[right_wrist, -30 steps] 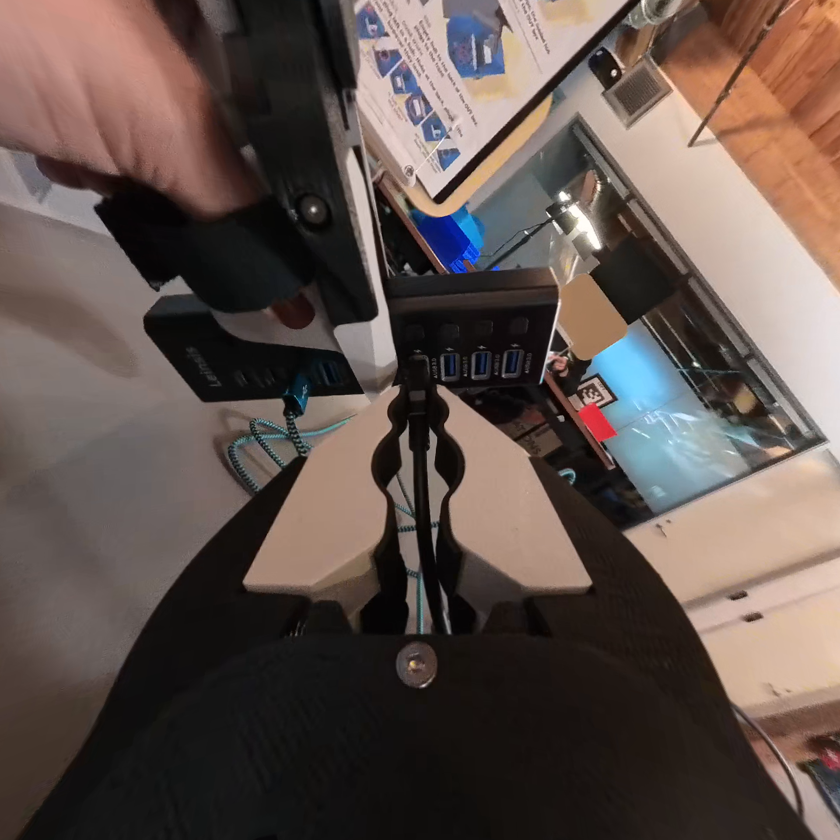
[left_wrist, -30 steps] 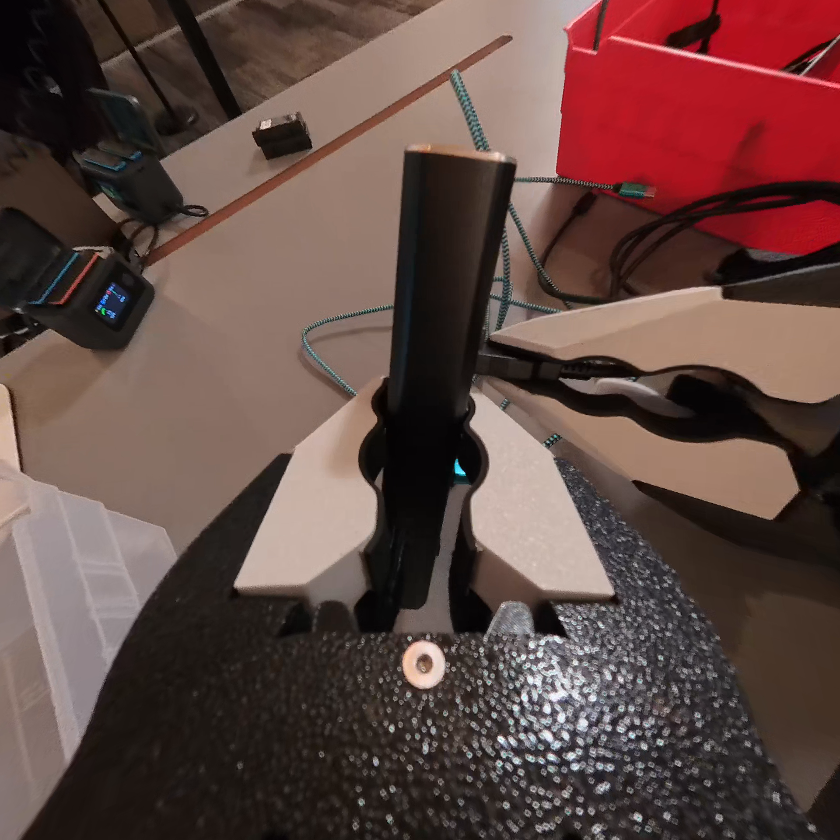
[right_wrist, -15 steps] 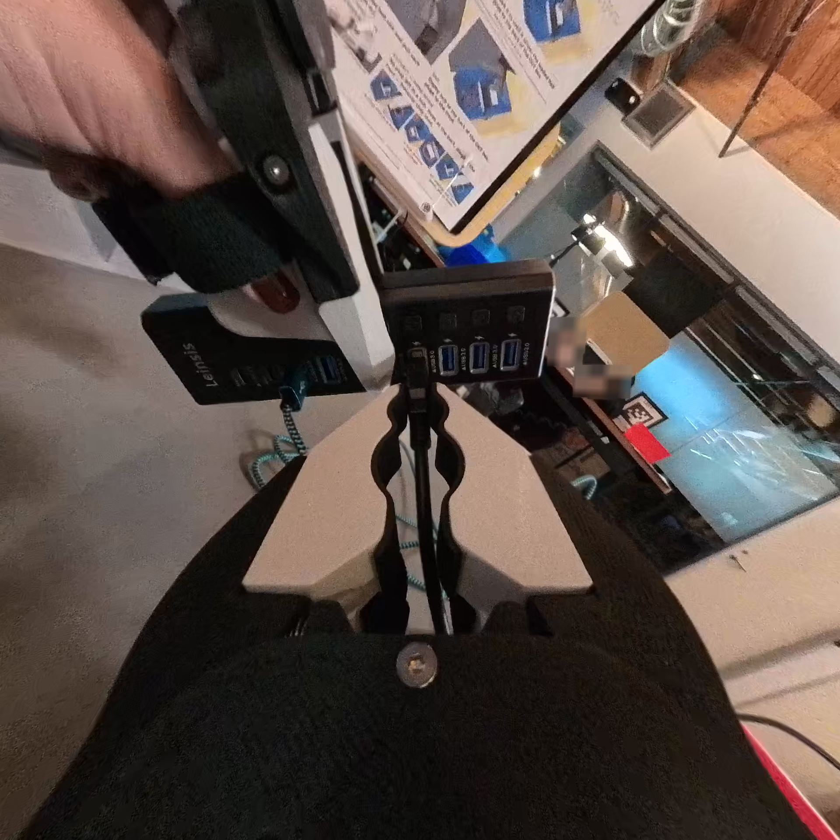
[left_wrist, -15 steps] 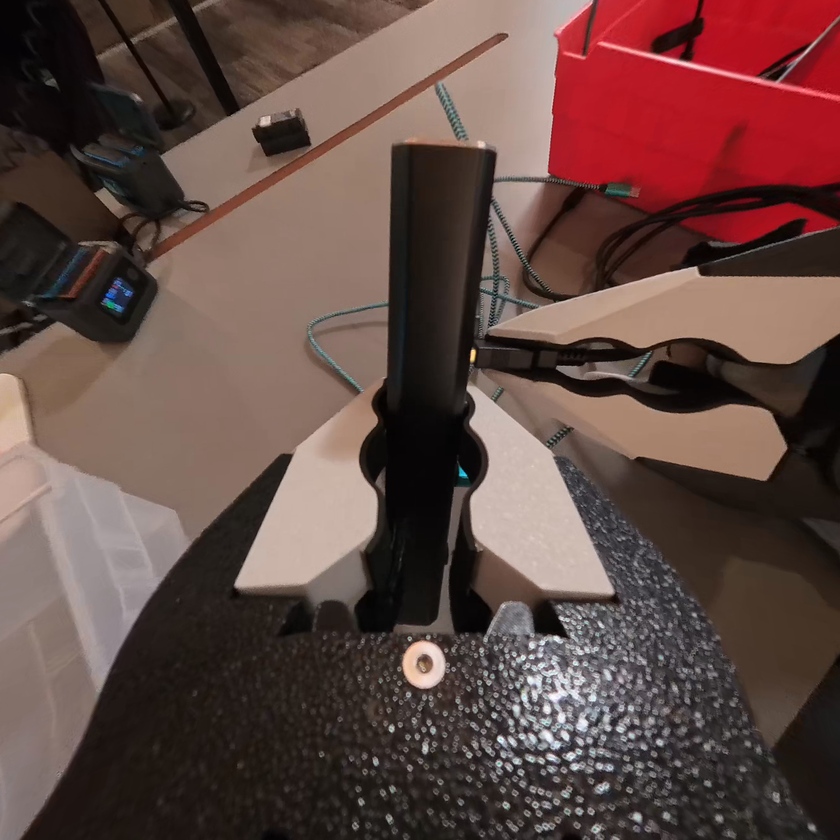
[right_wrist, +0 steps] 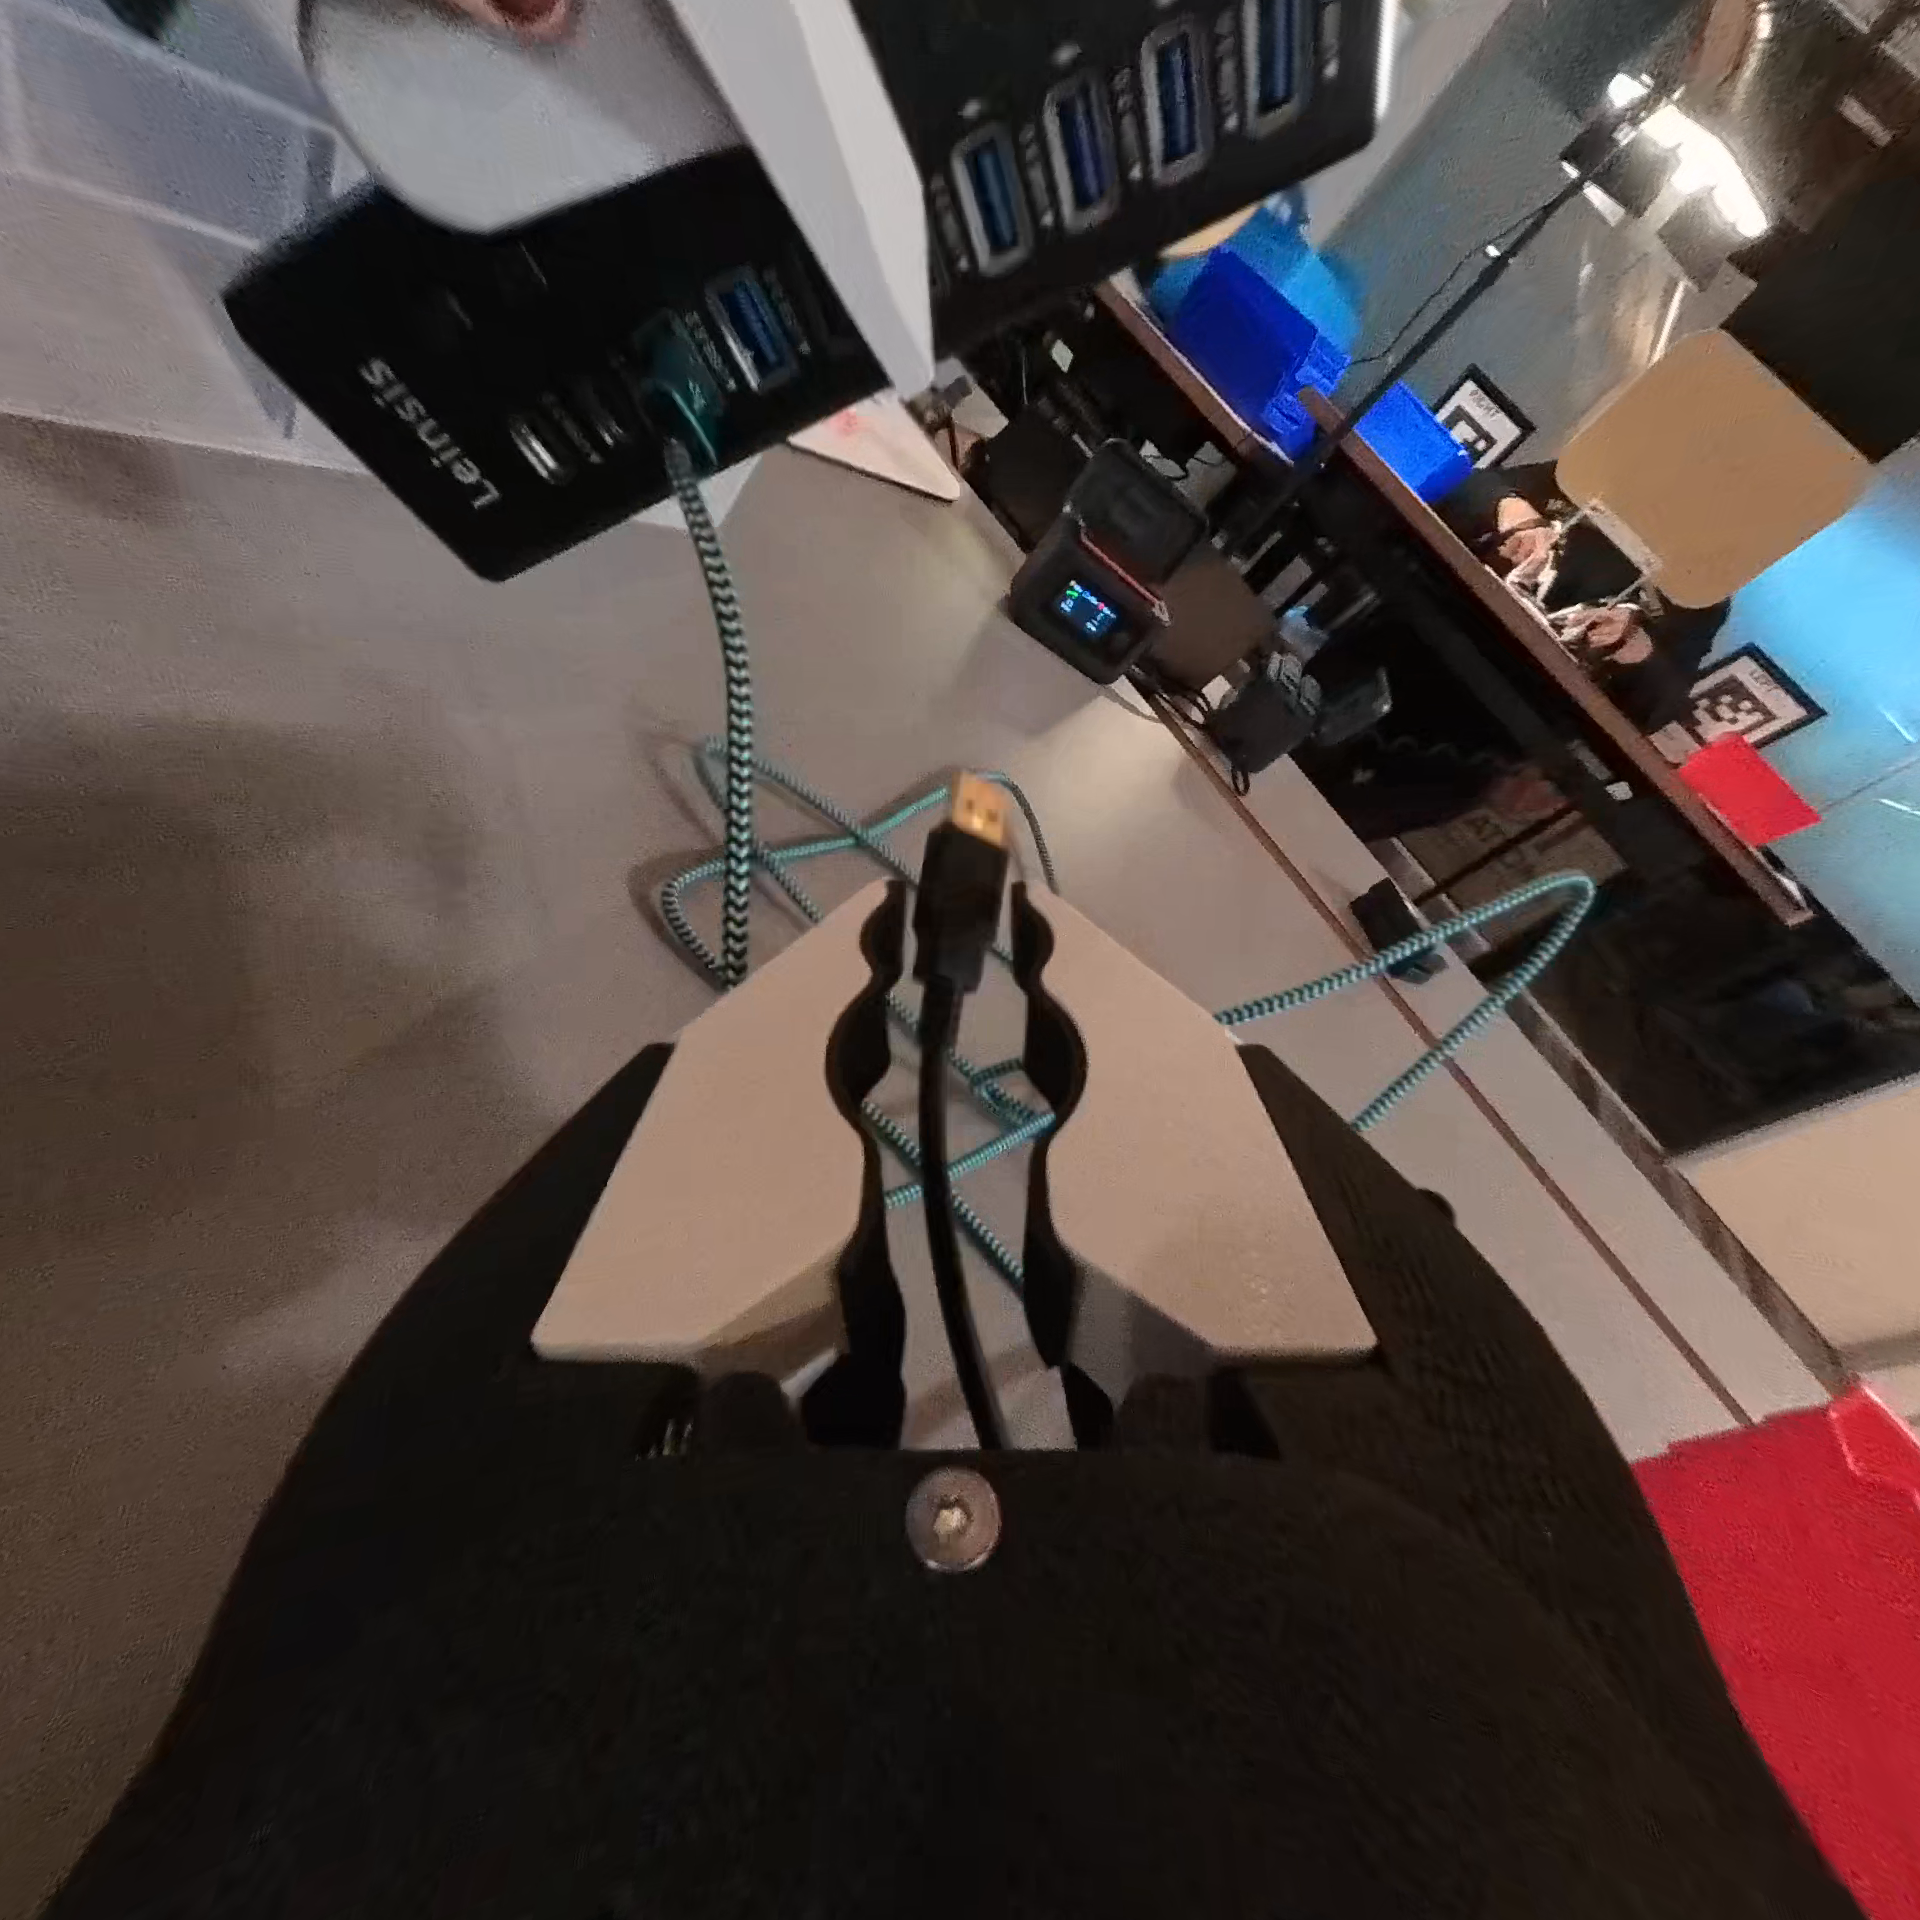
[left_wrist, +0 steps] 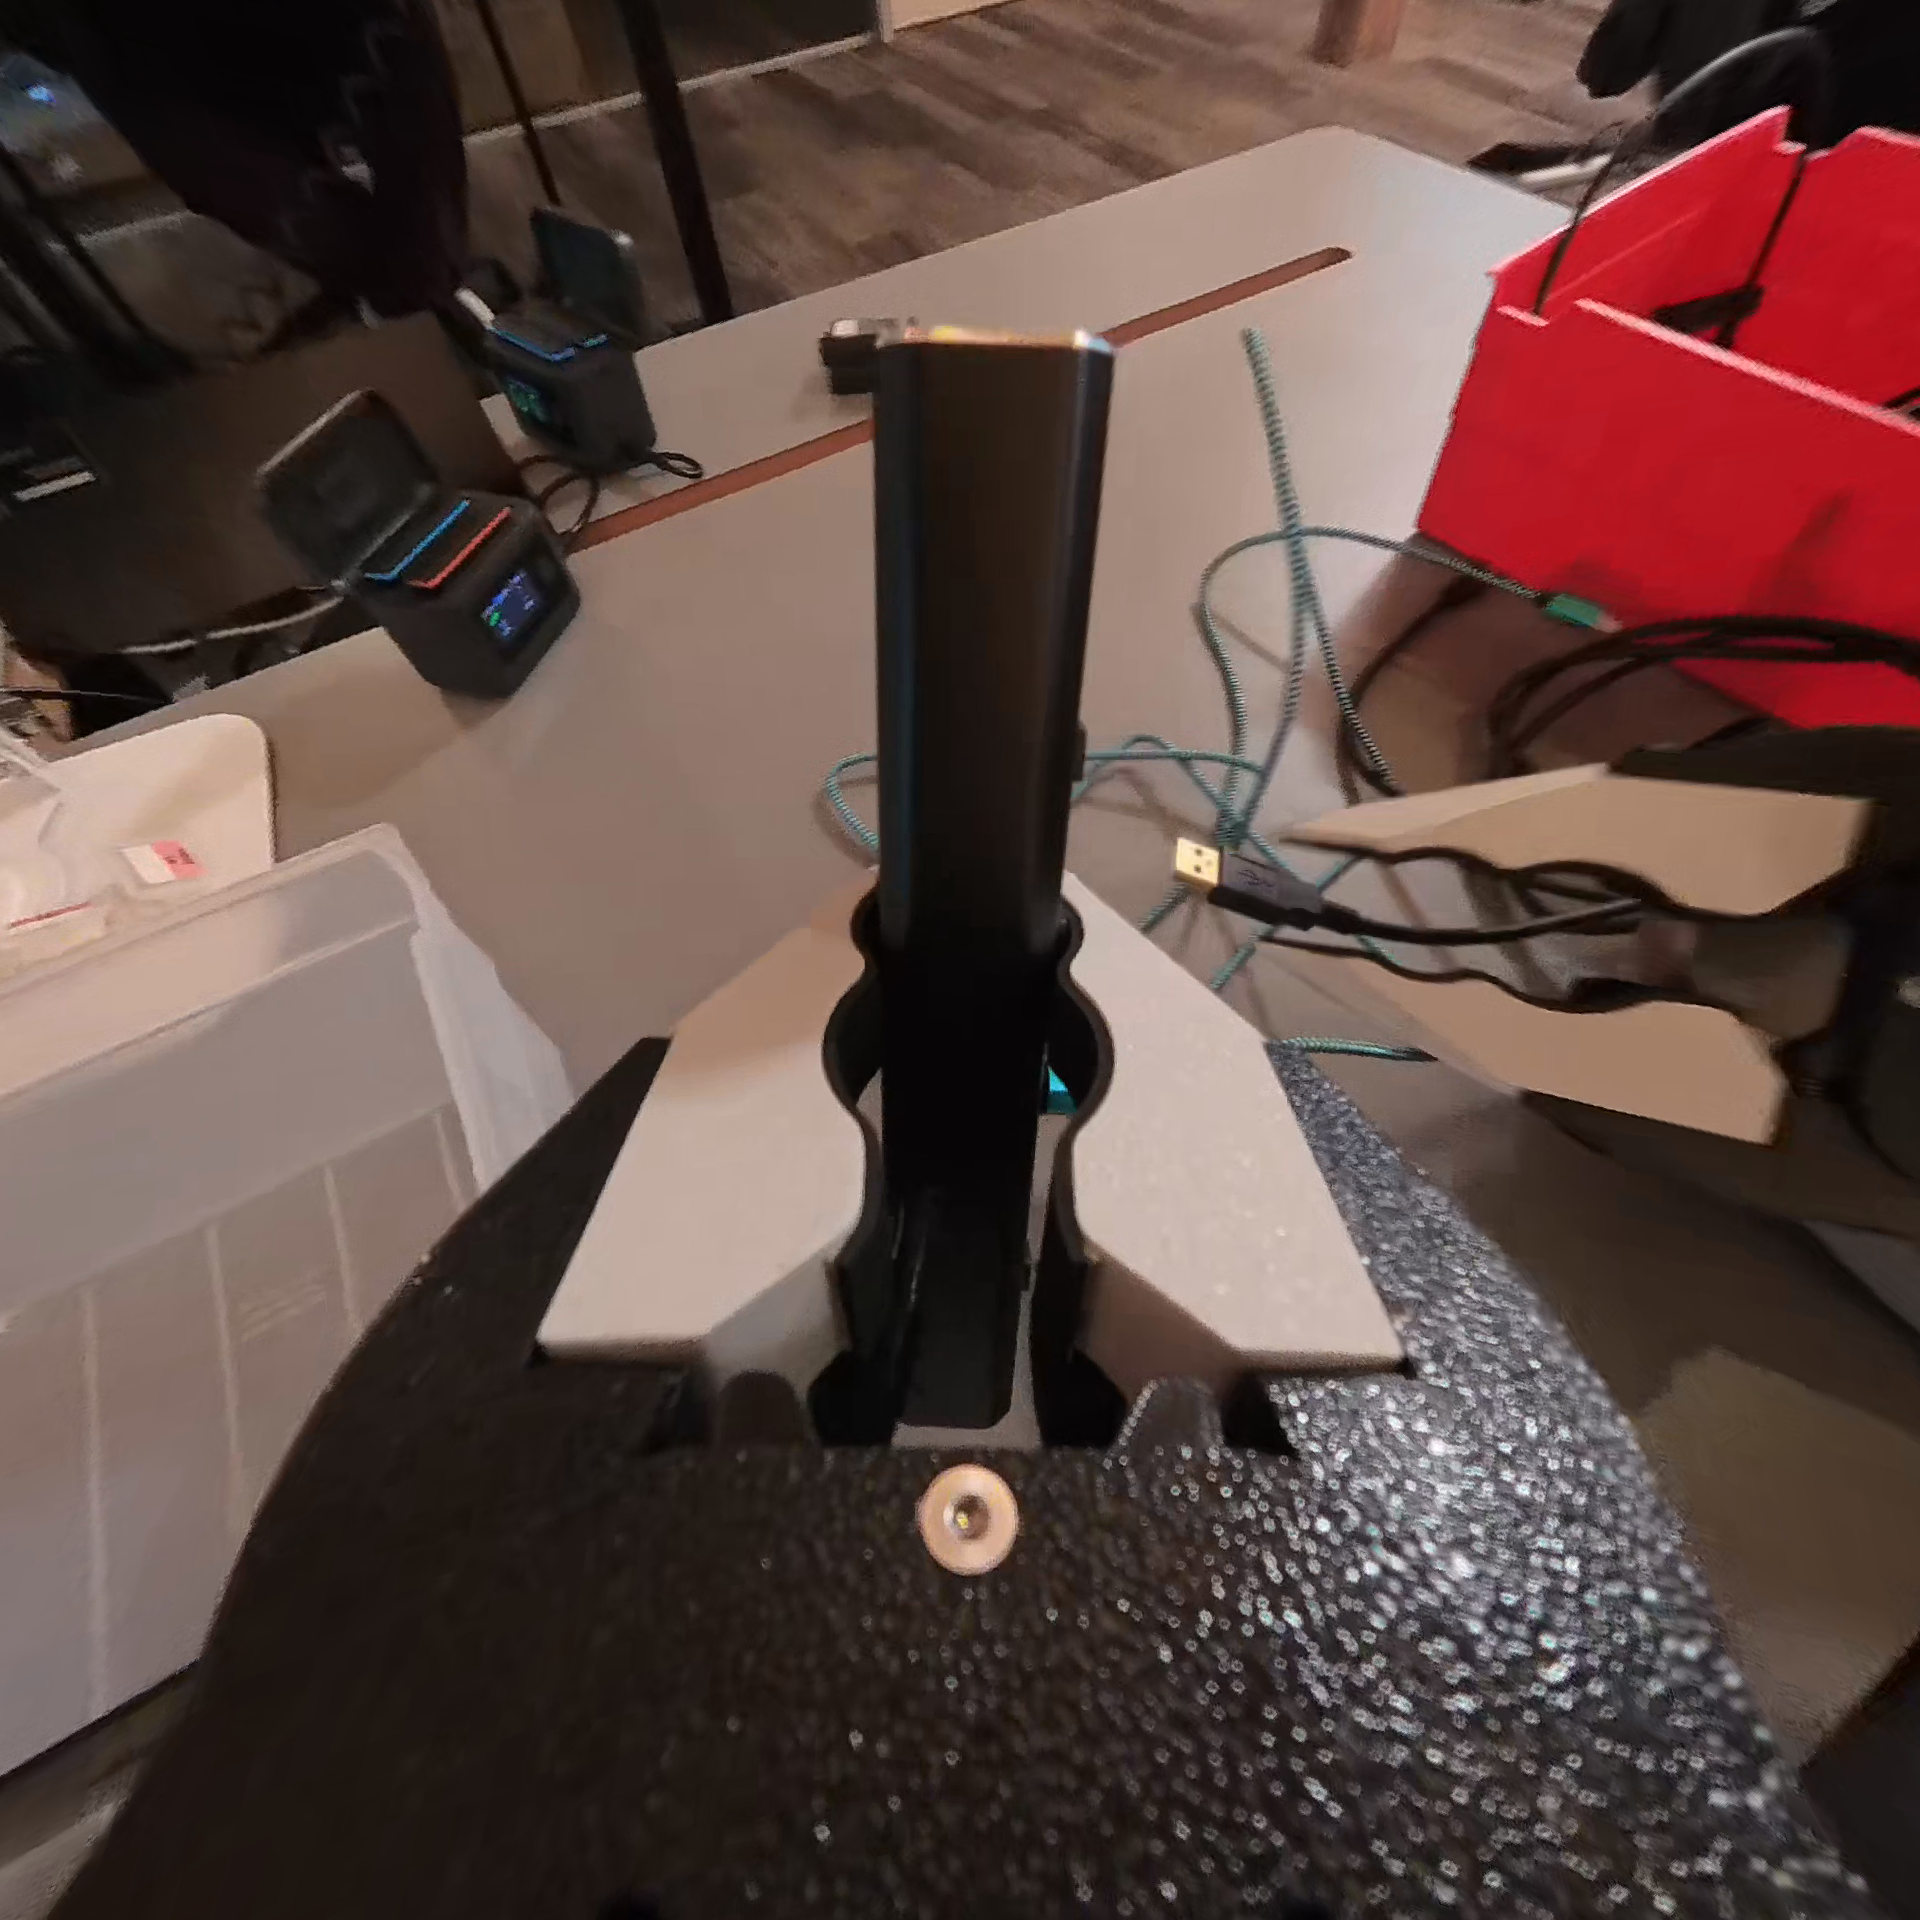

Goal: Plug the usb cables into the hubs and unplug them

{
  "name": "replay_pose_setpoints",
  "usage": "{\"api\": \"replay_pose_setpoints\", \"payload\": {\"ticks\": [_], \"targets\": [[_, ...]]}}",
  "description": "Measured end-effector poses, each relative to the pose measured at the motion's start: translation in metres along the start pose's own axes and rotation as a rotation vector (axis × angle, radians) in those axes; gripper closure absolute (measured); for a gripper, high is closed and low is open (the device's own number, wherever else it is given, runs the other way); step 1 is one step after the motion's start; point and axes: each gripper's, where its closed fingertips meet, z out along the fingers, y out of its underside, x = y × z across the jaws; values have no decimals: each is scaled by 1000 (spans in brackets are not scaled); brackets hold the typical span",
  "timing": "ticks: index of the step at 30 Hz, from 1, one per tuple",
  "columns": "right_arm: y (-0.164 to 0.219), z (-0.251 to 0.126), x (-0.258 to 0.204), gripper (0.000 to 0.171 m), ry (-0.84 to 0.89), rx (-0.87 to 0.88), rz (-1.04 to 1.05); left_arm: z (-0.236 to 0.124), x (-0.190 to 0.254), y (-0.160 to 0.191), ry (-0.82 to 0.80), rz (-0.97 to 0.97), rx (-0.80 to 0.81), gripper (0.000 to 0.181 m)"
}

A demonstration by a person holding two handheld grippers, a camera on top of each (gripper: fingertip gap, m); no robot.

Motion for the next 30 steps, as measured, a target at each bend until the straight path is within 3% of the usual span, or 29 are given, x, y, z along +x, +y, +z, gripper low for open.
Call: {"api": "replay_pose_setpoints", "payload": {"ticks": [3, 7, 10, 19, 30], "targets": [[-15, -12, 5, 129, 19, 109, 28, 2, -8, 4, -71, 31, -6, 157], [-56, -35, -14, 128, -65, 359, -9, 5, 10, -4, -19, 5, 46, 157], [-49, -18, -32, 130, -87, 267, -110, 14, 26, 3, 43, -18, 23, 157], [-33, -2, -44, 166, -37, 133, -332, 27, 51, 17, 202, -119, -8, 156], [-23, -1, -55, 166, -71, 81, -442, 17, 52, 39, 228, -87, -102, 154]]}}
